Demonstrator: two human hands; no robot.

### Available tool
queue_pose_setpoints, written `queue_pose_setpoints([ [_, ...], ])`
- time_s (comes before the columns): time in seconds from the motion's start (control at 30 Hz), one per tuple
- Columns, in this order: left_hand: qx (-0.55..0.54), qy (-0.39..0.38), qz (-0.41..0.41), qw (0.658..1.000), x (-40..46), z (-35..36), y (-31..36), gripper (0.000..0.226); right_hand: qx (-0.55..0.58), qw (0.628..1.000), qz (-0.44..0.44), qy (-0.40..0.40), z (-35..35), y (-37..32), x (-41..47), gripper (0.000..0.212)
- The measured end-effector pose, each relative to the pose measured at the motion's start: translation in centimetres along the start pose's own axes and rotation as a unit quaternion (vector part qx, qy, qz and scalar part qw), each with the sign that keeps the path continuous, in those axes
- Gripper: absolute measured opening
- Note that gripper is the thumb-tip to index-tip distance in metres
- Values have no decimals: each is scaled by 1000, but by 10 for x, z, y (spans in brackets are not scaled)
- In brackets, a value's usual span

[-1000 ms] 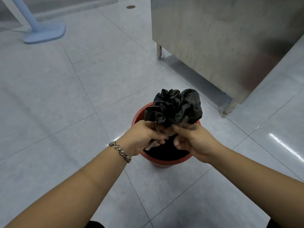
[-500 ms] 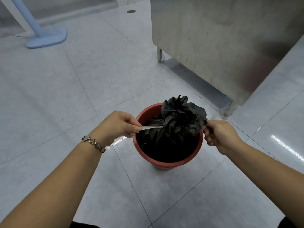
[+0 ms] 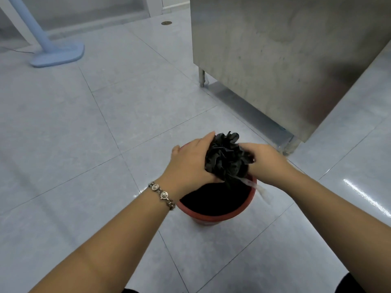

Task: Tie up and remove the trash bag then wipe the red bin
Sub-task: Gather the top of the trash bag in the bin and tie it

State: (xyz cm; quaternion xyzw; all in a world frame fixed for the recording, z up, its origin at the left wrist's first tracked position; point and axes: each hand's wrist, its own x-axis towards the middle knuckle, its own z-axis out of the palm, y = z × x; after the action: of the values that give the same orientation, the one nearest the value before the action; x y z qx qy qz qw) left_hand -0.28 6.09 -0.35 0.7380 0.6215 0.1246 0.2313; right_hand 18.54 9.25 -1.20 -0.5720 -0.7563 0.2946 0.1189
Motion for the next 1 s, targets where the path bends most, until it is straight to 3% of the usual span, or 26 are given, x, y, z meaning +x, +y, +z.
queue_pose_setpoints([
  [0.03,-18,16,7,1000,2,2,2,89,18,1000,-1,4,-1,-4,1,18],
  [0.13,-84,86,24,992,6,5,6,59,98,994,29,29,-5,-14,1,27],
  [0.2,-98,99,10,990,7,5,10,53,138,989,40,34,-8,-20,3,29],
  [0.37,12,34,-38,999,23,-25,25,43,96,992,81,-30,-35,-56,16,20],
  [0.5,-27,-28,-83,996,23,-63,37,35,52,990,111,-76,-60,-93,18,21],
  [0.63,-41,-45,-87,994,16,-127,64,14,78,986,126,-82,-111,-139,10,22],
  [0.83,-97,11,-59,994,-23,-269,131,22,111,988,91,-56,-223,-248,-18,28],
  [1.0,-118,107,-147,976,-100,-400,164,13,83,990,10,-111,-296,-393,-48,27],
])
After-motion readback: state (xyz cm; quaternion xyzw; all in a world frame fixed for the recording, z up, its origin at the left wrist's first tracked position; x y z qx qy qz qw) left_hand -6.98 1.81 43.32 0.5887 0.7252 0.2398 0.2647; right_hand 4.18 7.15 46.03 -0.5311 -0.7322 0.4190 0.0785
